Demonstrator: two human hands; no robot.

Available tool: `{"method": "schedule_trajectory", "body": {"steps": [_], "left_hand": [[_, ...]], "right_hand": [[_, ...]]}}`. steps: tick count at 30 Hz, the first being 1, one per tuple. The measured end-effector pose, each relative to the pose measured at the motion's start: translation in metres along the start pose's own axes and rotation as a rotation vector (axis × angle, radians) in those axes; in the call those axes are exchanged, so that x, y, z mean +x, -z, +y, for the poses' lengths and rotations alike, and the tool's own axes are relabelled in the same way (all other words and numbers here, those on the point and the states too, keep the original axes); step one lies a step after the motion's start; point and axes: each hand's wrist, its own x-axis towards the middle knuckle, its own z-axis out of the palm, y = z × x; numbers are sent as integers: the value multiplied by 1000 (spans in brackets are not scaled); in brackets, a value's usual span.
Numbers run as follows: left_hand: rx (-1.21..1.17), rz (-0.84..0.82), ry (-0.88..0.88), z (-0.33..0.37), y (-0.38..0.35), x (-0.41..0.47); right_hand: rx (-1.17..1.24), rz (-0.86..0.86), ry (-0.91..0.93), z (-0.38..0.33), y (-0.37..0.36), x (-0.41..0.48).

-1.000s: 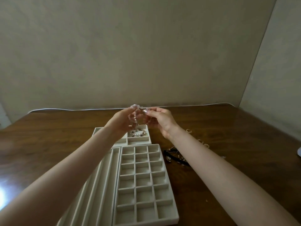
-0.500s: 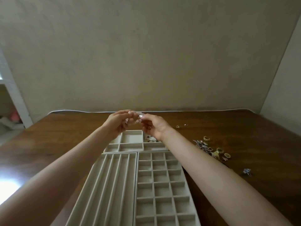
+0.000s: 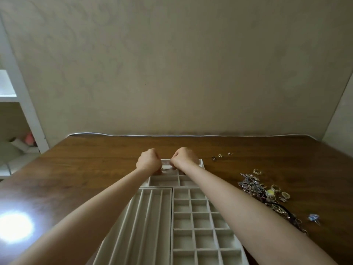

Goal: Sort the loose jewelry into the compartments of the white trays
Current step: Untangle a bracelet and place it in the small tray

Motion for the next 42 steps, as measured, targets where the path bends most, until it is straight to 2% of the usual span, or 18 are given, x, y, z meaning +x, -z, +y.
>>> {"method": "schedule_trajectory", "body": {"steps": [2, 4, 7, 11, 13, 15, 19, 21, 25, 27, 30, 35, 38, 42], "left_hand": [[340, 12, -84, 6, -1, -4], [492, 79, -164, 9, -1, -7], [499, 143, -339, 8, 4, -4], [716, -87, -665, -6, 14, 2], [806, -142, -724, -13, 16, 3], [824, -125, -770, -17, 17, 3], [879, -112, -815, -23, 23, 3], [878, -91, -844, -26, 25, 3], [792, -75, -904, -27, 27, -2], [787, -108, -881, -24, 26, -6], [816, -130, -830, -22, 24, -7], [869, -166, -762, -23, 18, -7], [800, -71, -779, -18, 16, -10], [501, 146, -896, 5, 6, -24]], "right_hand": [[-147, 15, 91, -2, -3, 0], [-230, 11, 191, -3, -2, -1], [-241, 41, 341, -2, 9, -5], [-362, -127, 505, 9, 22, -11], [-386, -173, 569, 16, 24, -14], [-420, -172, 660, 20, 26, -16], [-626, -96, 808, 21, 30, -17], [-687, -54, 821, 24, 28, -17], [-627, -65, 793, 28, 28, -20], [-585, -86, 801, 31, 29, -23], [-494, -120, 768, 35, 31, -29], [-232, -79, 664, 47, 42, -43], [-182, -70, 661, 59, 53, -54], [-114, -13, 611, 82, 79, -63]]}}
